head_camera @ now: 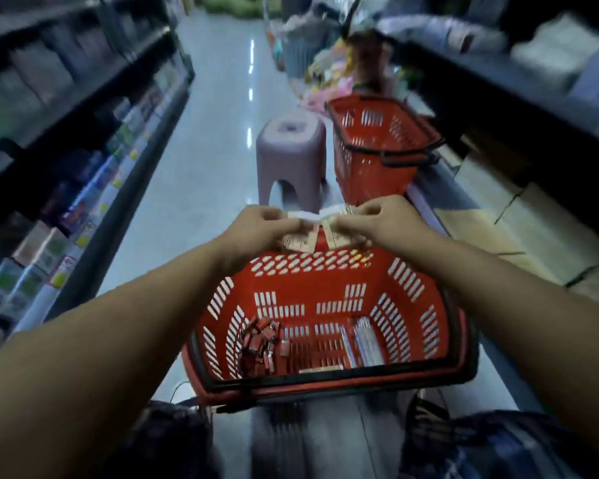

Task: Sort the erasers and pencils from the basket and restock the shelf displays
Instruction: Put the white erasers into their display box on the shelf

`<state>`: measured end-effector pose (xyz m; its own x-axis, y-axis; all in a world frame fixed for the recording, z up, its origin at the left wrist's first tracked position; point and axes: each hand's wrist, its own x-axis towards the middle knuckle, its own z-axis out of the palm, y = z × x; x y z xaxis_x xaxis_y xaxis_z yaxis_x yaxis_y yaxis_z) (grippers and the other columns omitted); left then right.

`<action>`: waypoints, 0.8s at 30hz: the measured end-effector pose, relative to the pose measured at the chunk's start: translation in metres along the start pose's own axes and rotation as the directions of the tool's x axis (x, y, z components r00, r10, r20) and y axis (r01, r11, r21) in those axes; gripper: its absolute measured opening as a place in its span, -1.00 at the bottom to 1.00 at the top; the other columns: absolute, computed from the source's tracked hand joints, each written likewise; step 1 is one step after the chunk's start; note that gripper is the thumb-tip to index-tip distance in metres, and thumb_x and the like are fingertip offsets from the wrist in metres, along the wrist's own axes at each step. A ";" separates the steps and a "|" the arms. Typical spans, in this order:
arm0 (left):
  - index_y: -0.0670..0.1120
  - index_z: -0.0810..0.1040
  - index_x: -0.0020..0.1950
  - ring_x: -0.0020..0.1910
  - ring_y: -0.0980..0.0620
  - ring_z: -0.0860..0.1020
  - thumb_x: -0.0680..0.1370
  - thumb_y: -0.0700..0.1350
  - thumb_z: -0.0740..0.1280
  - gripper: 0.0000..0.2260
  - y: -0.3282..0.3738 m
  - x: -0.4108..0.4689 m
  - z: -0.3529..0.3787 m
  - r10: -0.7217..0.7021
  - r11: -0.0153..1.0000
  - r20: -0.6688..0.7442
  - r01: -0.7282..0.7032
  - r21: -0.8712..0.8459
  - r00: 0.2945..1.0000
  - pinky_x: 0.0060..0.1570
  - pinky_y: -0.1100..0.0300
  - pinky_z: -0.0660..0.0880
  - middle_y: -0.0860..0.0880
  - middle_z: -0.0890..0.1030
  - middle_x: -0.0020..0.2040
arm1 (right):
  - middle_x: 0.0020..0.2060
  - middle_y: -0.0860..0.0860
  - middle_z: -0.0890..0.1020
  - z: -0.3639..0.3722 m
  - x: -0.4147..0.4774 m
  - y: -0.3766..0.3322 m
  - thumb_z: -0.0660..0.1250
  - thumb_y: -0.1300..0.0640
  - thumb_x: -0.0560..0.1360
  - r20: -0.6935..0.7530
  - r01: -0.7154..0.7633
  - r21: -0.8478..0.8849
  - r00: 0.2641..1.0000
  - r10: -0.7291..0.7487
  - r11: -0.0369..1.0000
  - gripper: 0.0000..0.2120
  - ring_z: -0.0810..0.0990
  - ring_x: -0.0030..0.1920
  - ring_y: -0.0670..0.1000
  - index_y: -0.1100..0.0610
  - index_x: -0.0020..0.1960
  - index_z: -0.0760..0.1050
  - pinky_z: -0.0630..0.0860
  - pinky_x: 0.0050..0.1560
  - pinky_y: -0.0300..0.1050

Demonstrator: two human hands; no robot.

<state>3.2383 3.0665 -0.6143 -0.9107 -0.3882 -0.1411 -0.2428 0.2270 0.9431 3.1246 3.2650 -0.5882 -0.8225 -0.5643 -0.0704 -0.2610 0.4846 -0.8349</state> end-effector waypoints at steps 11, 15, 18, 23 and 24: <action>-0.27 0.61 0.26 0.21 -0.27 0.63 0.38 0.05 0.56 -0.43 0.025 -0.042 0.027 -0.003 0.765 0.062 0.042 -0.643 0.998 0.30 -0.17 0.51 -0.31 0.65 0.19 | -0.06 0.24 0.73 -0.001 -0.059 -0.040 0.42 0.13 0.51 0.071 -0.081 0.636 0.996 0.046 0.767 -0.74 0.72 0.02 0.23 0.30 0.09 0.63 0.64 0.03 0.04; -0.25 0.61 0.25 0.19 -0.27 0.64 0.55 -0.01 0.44 -0.62 0.027 -0.040 0.022 0.017 0.801 0.094 0.043 -0.597 0.995 0.37 -0.23 0.45 -0.29 0.66 0.18 | -0.04 0.21 0.74 -0.004 -0.060 -0.038 0.38 0.13 0.55 0.119 -0.058 0.600 0.993 -0.017 0.798 -0.76 0.71 0.05 0.21 0.26 0.12 0.63 0.62 0.10 0.04; -0.26 0.55 0.32 0.24 -0.29 0.62 0.59 -0.08 0.39 -0.62 0.029 -0.044 0.021 0.038 0.807 0.155 0.061 -0.587 0.987 0.39 -0.27 0.42 -0.30 0.64 0.23 | -0.06 0.20 0.74 -0.007 -0.059 -0.034 0.37 0.15 0.56 0.142 -0.066 0.567 0.990 -0.019 0.821 -0.79 0.72 0.04 0.20 0.26 0.09 0.63 0.62 0.12 0.04; -0.31 0.43 0.41 0.34 -0.30 0.54 0.56 -0.13 0.33 -0.54 0.032 -0.041 0.029 0.039 0.736 0.244 0.137 -0.663 0.969 0.44 -0.27 0.36 -0.36 0.57 0.30 | -0.08 0.20 0.74 -0.009 -0.049 -0.026 0.40 0.12 0.55 0.143 -0.079 0.508 0.990 0.006 0.858 -0.78 0.73 0.01 0.20 0.27 0.06 0.64 0.62 0.18 0.12; -0.32 0.41 0.41 0.34 -0.28 0.54 0.58 -0.14 0.29 -0.56 0.032 -0.042 0.032 0.030 0.725 0.254 0.153 -0.671 0.967 0.44 -0.27 0.36 -0.40 0.56 0.30 | -0.09 0.18 0.74 -0.007 -0.048 -0.025 0.43 0.09 0.53 0.142 -0.077 0.485 0.990 0.008 0.871 -0.77 0.73 -0.01 0.19 0.25 0.06 0.65 0.61 0.20 0.16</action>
<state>3.2578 3.1186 -0.5879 -0.9727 -0.1416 -0.1841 -0.0916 -0.4944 0.8644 3.1674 3.2851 -0.5597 -0.7445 -0.6496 -0.1540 0.0810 0.1410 -0.9867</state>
